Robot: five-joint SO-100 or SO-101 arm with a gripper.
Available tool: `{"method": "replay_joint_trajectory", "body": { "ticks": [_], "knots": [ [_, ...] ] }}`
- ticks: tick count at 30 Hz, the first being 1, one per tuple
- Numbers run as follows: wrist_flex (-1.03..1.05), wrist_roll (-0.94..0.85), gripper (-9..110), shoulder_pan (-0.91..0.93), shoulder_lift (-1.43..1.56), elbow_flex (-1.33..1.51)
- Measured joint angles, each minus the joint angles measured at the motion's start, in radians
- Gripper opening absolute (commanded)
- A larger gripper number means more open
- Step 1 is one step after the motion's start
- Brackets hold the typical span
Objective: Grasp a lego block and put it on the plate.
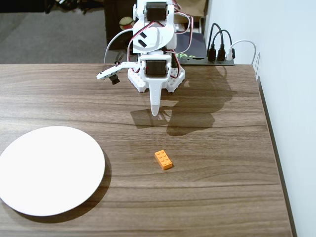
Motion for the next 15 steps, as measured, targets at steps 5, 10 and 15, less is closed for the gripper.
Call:
{"method": "replay_joint_trajectory", "body": {
  "ticks": [5, 10, 15],
  "knots": [
    [0.0, -0.012, 1, -0.021, 0.0, 0.0],
    [0.0, -0.012, 1, -0.021, 0.0, 0.0],
    [-0.029, -0.012, 1, -0.02, -0.077, -0.006]
  ]
}}
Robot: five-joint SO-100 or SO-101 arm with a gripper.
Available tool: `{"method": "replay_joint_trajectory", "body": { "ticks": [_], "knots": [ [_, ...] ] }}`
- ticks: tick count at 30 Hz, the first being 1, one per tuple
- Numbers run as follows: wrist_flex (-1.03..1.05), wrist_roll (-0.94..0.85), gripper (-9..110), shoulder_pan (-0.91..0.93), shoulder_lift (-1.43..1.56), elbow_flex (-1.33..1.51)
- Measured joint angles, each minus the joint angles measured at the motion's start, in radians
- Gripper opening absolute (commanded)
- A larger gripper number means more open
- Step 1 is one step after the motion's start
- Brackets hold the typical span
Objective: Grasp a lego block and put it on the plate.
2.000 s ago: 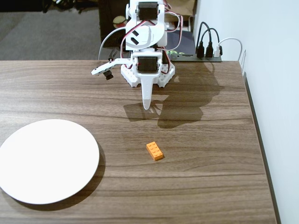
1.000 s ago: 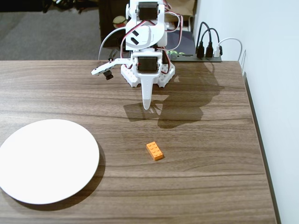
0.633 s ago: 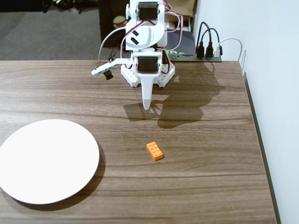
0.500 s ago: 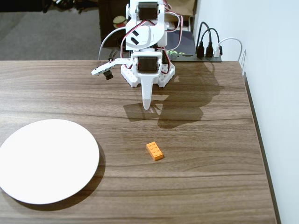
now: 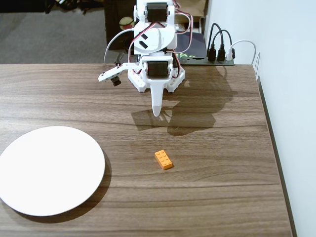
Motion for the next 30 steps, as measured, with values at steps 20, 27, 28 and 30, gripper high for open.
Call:
{"method": "replay_joint_trajectory", "body": {
  "ticks": [20, 27, 28, 30],
  "knots": [
    [-0.245, -0.353, 1, 0.175, -0.785, -0.416],
    [-0.307, -0.655, 1, 0.195, -1.022, -0.548],
    [-0.31, -0.706, 1, 0.195, -1.052, -0.571],
    [-0.311, -0.795, 1, 0.195, -1.1, -0.612]
  ]
}}
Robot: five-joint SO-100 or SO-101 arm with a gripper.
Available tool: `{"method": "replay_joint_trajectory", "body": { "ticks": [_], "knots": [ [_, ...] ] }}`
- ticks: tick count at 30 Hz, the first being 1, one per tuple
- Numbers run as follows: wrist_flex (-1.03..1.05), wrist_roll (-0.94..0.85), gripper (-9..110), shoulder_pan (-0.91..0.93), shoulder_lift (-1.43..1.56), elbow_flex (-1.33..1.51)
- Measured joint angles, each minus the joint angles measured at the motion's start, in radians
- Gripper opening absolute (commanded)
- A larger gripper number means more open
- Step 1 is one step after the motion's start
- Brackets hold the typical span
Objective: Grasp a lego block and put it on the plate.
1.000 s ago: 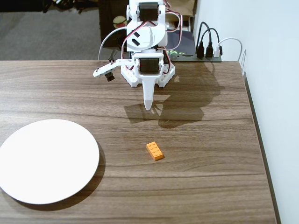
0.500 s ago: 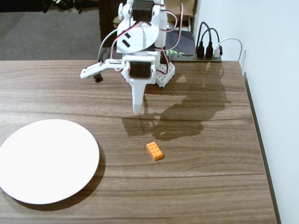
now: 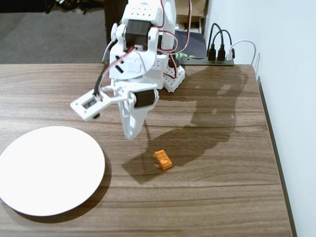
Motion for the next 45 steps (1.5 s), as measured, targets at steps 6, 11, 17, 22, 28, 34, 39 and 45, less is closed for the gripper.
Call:
{"method": "replay_joint_trajectory", "body": {
  "ticks": [6, 11, 17, 22, 28, 34, 39, 45],
  "knots": [
    [0.023, -0.265, 1, -0.028, -0.12, -0.092],
    [0.061, -0.453, 1, -0.064, -0.163, -0.097],
    [0.084, -0.575, 1, -0.107, -0.261, -0.181],
    [0.152, -0.67, 1, -0.138, -0.31, -0.242],
    [0.233, -0.758, 1, -0.187, -0.327, -0.261],
    [0.261, -0.827, 12, -0.212, -0.364, -0.27],
    [0.265, -0.854, 17, -0.215, -0.4, -0.302],
    [0.265, -0.87, 23, -0.215, -0.42, -0.311]
  ]
}}
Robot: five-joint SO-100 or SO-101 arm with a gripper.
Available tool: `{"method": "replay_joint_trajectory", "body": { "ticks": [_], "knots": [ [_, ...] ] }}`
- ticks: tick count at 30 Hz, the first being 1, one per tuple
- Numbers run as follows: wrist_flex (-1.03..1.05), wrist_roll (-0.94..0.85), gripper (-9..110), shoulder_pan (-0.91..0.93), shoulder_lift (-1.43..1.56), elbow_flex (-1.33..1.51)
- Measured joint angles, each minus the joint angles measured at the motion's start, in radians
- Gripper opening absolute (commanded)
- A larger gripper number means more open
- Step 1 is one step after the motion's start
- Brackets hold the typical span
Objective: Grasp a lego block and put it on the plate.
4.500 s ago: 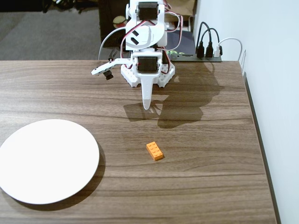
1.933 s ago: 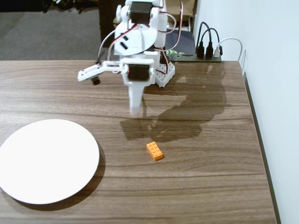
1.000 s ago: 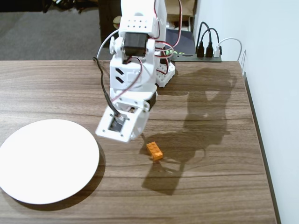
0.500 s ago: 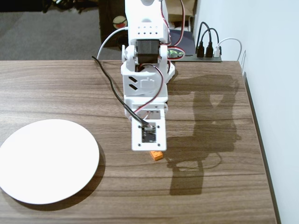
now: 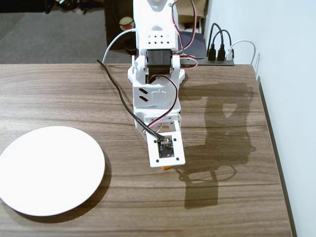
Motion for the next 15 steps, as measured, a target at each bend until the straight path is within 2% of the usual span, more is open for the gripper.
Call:
{"method": "replay_joint_trajectory", "body": {
  "ticks": [15],
  "knots": [
    [-0.072, -0.009, 23, 0.006, -0.049, -0.003]
  ]
}}
